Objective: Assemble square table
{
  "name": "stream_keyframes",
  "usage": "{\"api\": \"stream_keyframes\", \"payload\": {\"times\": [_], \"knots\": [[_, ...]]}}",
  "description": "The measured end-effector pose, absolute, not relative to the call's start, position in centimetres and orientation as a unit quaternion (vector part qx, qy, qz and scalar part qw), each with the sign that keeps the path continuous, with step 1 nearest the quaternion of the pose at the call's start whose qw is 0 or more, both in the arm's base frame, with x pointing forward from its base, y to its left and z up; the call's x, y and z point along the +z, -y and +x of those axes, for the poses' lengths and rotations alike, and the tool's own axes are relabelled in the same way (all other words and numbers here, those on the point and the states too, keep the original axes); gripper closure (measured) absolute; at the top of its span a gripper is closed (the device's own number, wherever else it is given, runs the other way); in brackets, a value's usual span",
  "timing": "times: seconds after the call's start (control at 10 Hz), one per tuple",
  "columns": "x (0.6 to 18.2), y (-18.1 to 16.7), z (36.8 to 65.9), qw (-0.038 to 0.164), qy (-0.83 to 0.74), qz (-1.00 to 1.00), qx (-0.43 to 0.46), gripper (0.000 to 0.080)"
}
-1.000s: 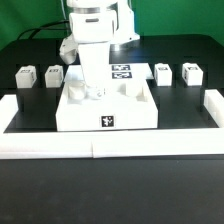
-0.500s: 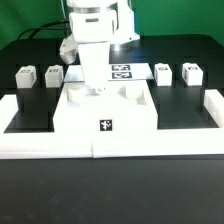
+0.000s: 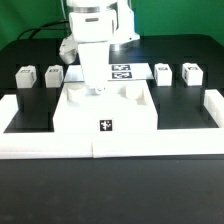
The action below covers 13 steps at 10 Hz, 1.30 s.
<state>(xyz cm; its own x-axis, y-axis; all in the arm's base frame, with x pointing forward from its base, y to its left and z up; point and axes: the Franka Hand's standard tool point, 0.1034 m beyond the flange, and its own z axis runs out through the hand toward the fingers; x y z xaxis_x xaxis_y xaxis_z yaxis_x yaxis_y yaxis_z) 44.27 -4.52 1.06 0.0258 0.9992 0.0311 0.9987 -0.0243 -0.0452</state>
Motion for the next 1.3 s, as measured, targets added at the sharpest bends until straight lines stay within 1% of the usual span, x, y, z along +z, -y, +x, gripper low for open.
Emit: {"api": "stream_keyframes", "payload": {"times": [0.1,0.2,0.3,0.4,0.5,0.7,0.9,1.1,1.3], "knots": [[1.1,4.3,44.3,0.027,0.694,-0.719,0.004,0.0742],[1.0,3.0,44.8,0.027,0.683,-0.73,0.0,0.0742],[1.0,1.0,46.2,0.023,0.678,-0.735,-0.012,0.0741],[1.0,-1.0,47.8,0.014,0.678,-0.734,-0.03,0.0741],[1.0,-2.1,48.8,0.011,0.681,-0.731,-0.037,0.0741],[1.0,-4.0,49.2,0.018,0.689,-0.724,-0.027,0.0741],[1.1,-5.4,49.3,0.029,0.688,-0.725,-0.011,0.0741],[1.1,-5.7,49.3,0.034,0.686,-0.727,-0.002,0.0741],[1.1,-5.4,49.3,0.033,0.685,-0.727,-0.004,0.0741]]}}
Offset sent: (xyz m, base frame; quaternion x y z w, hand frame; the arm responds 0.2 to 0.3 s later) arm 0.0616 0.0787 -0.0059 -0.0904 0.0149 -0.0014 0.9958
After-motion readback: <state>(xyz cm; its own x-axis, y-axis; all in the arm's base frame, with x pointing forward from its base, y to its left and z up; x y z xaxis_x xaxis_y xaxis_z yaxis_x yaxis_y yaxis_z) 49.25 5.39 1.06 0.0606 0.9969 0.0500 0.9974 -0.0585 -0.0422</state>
